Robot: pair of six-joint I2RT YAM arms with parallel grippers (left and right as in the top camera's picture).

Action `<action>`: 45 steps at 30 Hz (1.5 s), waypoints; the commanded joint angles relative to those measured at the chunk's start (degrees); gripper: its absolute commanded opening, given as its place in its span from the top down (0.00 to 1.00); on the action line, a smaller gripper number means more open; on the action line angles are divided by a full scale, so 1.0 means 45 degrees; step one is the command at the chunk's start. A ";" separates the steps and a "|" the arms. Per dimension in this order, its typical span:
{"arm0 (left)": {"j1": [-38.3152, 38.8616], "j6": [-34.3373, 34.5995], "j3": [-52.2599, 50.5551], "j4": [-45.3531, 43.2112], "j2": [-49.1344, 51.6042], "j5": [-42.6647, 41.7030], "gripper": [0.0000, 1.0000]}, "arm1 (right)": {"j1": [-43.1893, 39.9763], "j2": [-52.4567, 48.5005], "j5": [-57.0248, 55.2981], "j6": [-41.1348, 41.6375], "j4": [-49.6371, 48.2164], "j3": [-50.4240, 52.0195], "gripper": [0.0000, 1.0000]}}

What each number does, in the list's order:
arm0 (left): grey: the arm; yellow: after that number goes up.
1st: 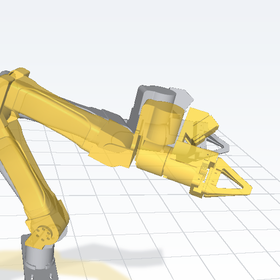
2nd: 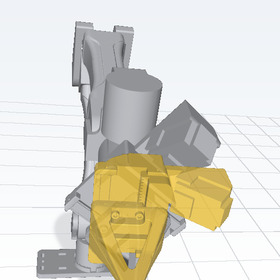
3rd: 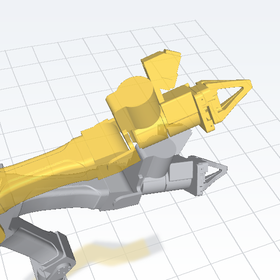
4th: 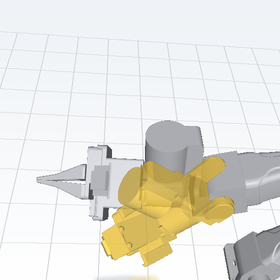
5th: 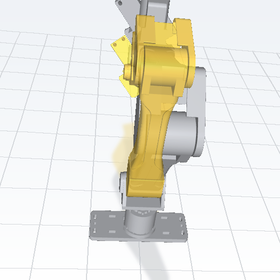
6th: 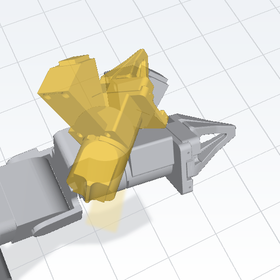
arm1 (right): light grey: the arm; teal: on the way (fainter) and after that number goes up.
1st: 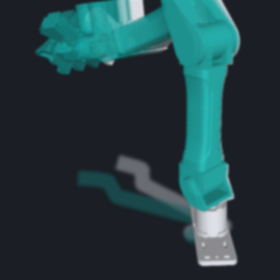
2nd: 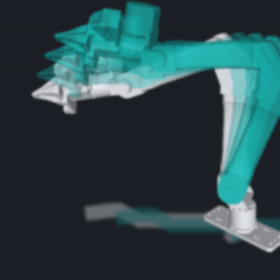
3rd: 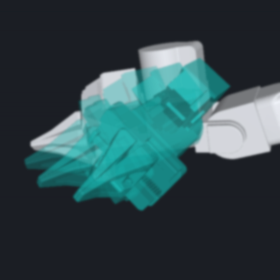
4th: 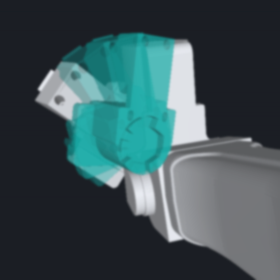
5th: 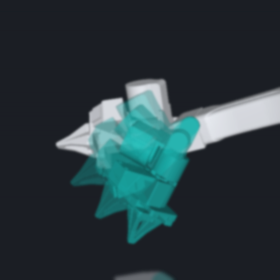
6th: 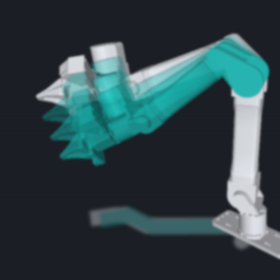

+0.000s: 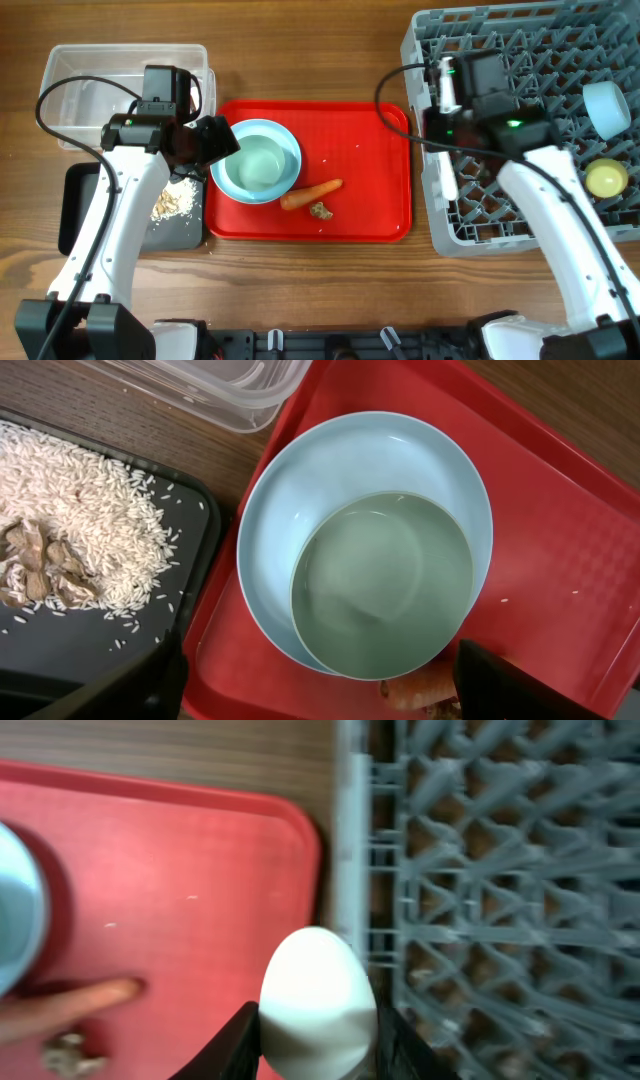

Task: Sort waste into correct bins and load items into the dishwasher rack
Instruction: 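Carry the white spoon into the rack and release it upright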

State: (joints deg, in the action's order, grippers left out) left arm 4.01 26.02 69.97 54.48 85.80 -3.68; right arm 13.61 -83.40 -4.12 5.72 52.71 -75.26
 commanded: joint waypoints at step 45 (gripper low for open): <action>-0.0063 0.0063 0.0083 0.0058 -0.0151 0.0078 0.13 | -0.0957 -0.1360 0.0364 -0.1268 0.0364 0.0272 0.44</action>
State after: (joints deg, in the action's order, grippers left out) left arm 4.01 26.02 69.97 54.68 85.80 -3.68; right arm 9.32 -92.73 -3.03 0.49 55.11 -74.35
